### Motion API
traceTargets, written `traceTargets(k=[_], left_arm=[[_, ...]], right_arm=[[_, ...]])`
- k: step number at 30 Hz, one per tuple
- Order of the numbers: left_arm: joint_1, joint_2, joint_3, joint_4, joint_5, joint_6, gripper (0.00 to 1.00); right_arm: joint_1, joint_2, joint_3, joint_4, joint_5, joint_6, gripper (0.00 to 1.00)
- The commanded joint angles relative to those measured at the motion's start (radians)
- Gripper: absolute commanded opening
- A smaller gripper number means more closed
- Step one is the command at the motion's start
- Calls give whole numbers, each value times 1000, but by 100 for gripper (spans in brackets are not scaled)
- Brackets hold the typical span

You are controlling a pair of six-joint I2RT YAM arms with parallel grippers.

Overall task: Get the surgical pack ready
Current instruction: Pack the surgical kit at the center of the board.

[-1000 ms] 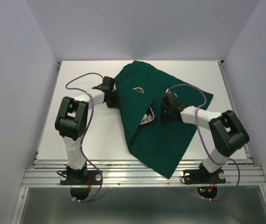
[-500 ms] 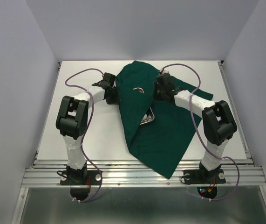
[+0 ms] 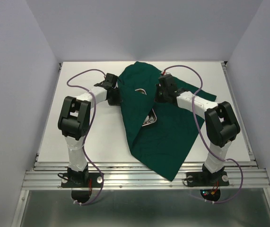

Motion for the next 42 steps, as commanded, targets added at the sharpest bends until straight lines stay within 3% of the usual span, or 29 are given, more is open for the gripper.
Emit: traceTargets(k=[1, 23, 33, 42], left_arm=[[-3, 17, 63, -13, 6, 10, 0], [-66, 35, 147, -51, 0, 4, 0], [-4, -48, 42, -45, -50, 6, 0], [-2, -11, 48, -50, -18, 9, 0]], right_arm=[[-6, -18, 18, 51, -12, 3, 1], [3, 128, 19, 80, -91, 27, 1], [3, 173, 38, 94, -153, 3, 1], [12, 216, 94, 90, -186, -10, 1]])
